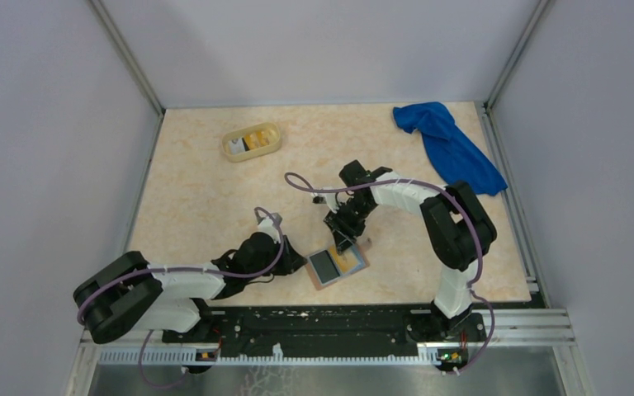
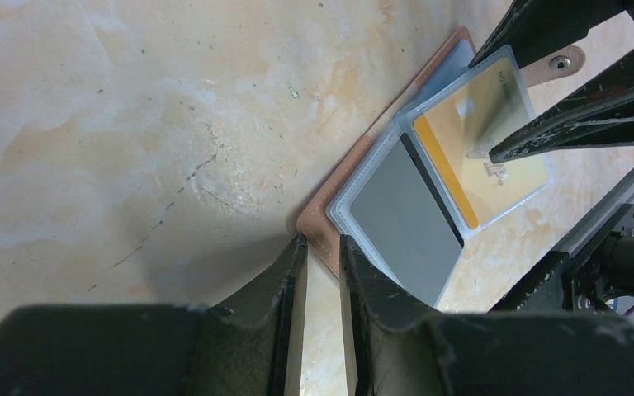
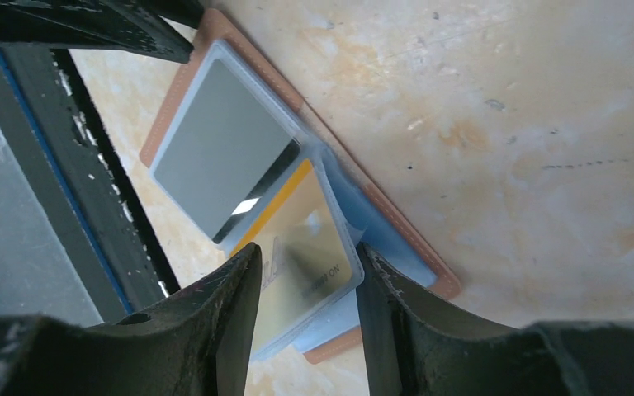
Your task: Put the credit cards into the card holder
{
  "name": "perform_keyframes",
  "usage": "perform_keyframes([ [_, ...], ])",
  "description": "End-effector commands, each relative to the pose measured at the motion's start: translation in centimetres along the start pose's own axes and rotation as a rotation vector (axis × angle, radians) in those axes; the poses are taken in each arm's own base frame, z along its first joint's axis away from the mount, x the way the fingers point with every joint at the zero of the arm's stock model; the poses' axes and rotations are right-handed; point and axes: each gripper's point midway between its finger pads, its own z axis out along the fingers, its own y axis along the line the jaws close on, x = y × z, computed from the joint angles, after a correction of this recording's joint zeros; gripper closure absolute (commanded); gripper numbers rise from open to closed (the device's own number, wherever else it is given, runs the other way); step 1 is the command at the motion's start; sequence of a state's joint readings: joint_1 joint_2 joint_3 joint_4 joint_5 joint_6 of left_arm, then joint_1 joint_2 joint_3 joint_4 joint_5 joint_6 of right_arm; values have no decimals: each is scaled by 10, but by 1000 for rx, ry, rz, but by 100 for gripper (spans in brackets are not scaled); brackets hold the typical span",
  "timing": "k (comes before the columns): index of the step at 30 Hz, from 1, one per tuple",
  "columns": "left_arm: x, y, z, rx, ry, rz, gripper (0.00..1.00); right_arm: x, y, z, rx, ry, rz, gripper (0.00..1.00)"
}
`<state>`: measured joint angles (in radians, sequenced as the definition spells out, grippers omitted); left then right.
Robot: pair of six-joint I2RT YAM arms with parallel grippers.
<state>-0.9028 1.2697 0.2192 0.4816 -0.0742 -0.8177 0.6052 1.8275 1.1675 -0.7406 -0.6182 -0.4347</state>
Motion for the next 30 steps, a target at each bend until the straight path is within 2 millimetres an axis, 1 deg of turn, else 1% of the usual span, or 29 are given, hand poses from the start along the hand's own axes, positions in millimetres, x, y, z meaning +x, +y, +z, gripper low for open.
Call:
perform_keyframes([
  [1,-6,-12,2,47,-12,4,73,-26,16,-13,-72,-86,-30,55],
  [6,-7,-14,2,51,-14,5,73,-31,21,-19,-100,-118,-29,56],
  [11,-8,-14,0,53,-20,6,72,-30,29,-18,-156,-122,-17,57],
  [16,-14,-13,-6,43,-42,13,65,-31,37,-17,-217,-127,-2,55],
  [20,-20,-16,-13,54,-70,16,62,-30,43,-17,-267,-132,13,54],
  [25,-22,-32,-19,145,-81,10,62,-26,41,-12,-284,-115,31,53],
  [28,-20,-38,-16,177,-67,7,63,-25,40,-9,-283,-108,38,55],
  [30,-14,-44,-14,210,-36,6,64,-25,41,-9,-295,-113,43,58],
])
